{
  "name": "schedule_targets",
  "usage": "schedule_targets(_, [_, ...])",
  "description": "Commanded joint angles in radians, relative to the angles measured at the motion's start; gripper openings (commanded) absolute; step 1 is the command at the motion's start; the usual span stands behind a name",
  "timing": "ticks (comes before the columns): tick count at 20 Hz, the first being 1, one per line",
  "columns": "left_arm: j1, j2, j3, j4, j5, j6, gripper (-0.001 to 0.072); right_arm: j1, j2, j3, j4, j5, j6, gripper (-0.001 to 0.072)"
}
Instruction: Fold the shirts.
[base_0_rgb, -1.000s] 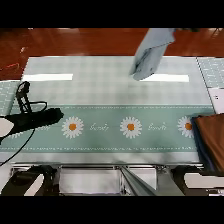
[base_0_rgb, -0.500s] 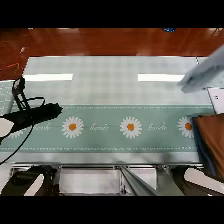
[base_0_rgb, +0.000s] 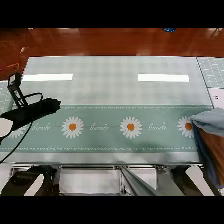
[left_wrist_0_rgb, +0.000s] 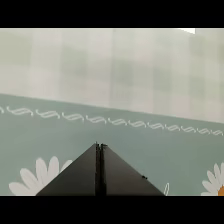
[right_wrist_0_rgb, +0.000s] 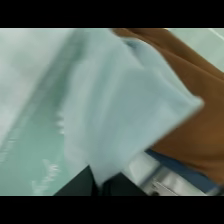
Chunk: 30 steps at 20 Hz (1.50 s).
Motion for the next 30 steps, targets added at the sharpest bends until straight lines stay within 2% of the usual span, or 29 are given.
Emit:
schedule_targets(1, [0.0,-0.001,0.0,-0.001,0.028,0.006,0.0019,-0.172,0.116,-0.205,-0.24,0.019,-0.063,0.0024])
schedule_targets(3, [0.0,-0.001,0.0,0.0,0.026,0.006,0.0019,-0.19,0.167,-0.289,-0.348,0.016,-0.064,0.0029])
schedule_targets(4, [0.0,-0.001,0.0,0.0,0.023,0.006,0.002,-0.189,0.18,-0.324,-0.412,0.011,-0.035,0.0151])
schedule_targets(5, [0.0,-0.003,0.0,0.0,0.023,0.006,0.0019,-0.189,0.18,-0.354,-0.424,0.01,-0.026,0.0397])
schedule_targets(8, [0.002,-0.044,0.001,0.0,0.06,0.06,0.0019,-0.189,0.166,-0.367,-0.338,-0.048,-0.04,0.0412])
schedule_targets(11, [0.024,-0.1,0.063,0.0,0.099,0.069,0.002,-0.178,0.126,-0.311,-0.194,-0.128,-0.041,0.0385])
schedule_targets(13, [0.048,-0.139,0.181,0.0,0.095,0.101,0.002,-0.134,0.075,-0.218,0.063,-0.217,-0.039,0.0024])
schedule_targets(15, [0.056,-0.179,0.327,0.0,0.068,0.103,0.0019,-0.024,0.033,-0.148,0.383,-0.403,-0.038,0.0023])
schedule_targets(16, [0.046,-0.203,0.401,-0.01,0.057,0.103,0.0019,0.079,0.015,-0.115,0.488,-0.509,-0.042,0.0023])
schedule_targets(18, [-0.008,-0.267,0.547,-0.023,0.04,0.103,0.0019,0.354,-0.023,-0.058,0.536,-0.681,-0.072,0.0023])
schedule_targets(19, [-0.047,-0.31,0.627,-0.022,0.003,0.103,0.0018,0.529,-0.055,-0.029,0.494,-0.745,-0.091,0.0023])
schedule_targets(21, [-0.14,-0.415,0.787,0.01,-0.105,0.104,0.0018,0.856,-0.142,0.018,0.312,-0.793,-0.093,0.0023])
schedule_targets(24, [-0.248,-0.556,0.9,0.153,-0.278,0.101,0.0018,1.186,-0.319,0.032,-0.073,-0.714,-0.05,0.0024])
schedule_targets(26, [-0.251,-0.626,0.826,0.265,-0.369,0.0,0.0019,1.268,-0.445,0.026,-0.295,-0.55,0.036,0.0024])
schedule_targets(28, [-0.214,-0.663,0.736,0.289,-0.394,-0.072,0.0019,1.279,-0.524,-0.003,-0.334,-0.465,0.066,0.0024])
schedule_targets(30, [-0.18,-0.667,0.71,0.289,-0.409,-0.111,0.0019,1.278,-0.538,-0.068,-0.33,-0.463,0.1,0.0024])
